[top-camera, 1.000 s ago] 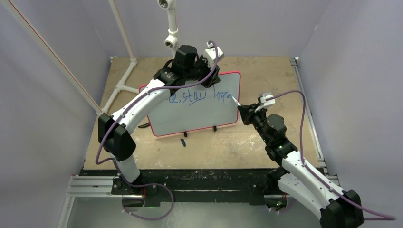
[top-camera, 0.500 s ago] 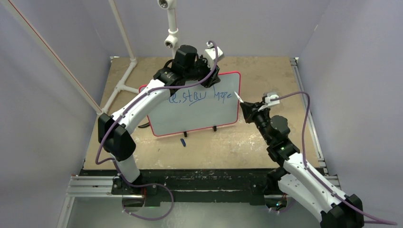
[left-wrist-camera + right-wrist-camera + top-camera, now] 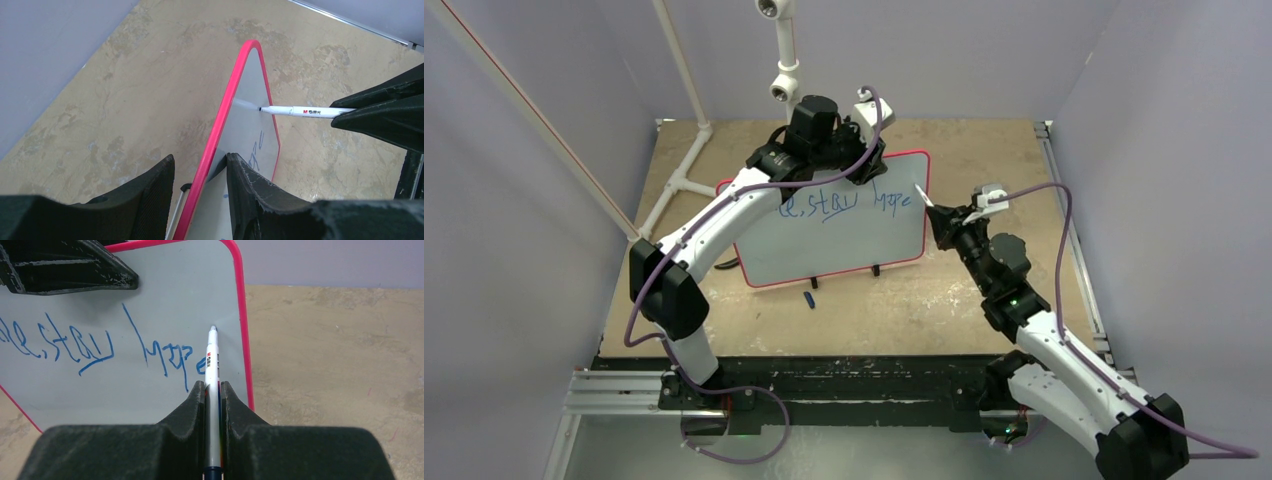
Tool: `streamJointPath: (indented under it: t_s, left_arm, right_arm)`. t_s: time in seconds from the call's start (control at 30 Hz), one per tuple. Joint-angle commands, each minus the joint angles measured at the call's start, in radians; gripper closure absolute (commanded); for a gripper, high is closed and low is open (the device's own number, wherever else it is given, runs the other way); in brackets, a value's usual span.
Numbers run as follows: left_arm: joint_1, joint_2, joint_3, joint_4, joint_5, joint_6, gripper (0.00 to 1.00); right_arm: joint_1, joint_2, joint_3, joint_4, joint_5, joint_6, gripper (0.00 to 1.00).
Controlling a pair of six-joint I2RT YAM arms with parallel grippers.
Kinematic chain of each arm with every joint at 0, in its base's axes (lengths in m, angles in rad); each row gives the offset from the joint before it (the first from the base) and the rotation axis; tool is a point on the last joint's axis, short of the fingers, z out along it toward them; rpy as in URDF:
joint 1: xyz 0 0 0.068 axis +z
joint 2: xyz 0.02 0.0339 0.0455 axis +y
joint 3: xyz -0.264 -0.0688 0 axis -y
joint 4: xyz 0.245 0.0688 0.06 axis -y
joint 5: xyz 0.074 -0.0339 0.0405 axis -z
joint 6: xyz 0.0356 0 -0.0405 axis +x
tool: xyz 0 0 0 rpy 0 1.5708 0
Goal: Write a sentence on the whiteboard
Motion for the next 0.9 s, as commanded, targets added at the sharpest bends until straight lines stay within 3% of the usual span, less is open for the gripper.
streamJointPath:
  t_s: [0.0,0.87]
  left_arm:
    - [0.008,-0.04,-0.011,-0.011,0.019,-0.016,0.59]
    - [0.009,-0.046,-0.009,-0.008,0.025,-0.019,0.59]
  right_arm:
    - [-0.002,0.021,0.05,0.04,-0.009,-0.027,1.0]
    - [-0.003,0.026,-0.003,-0.189,-0.026,0.094,1.0]
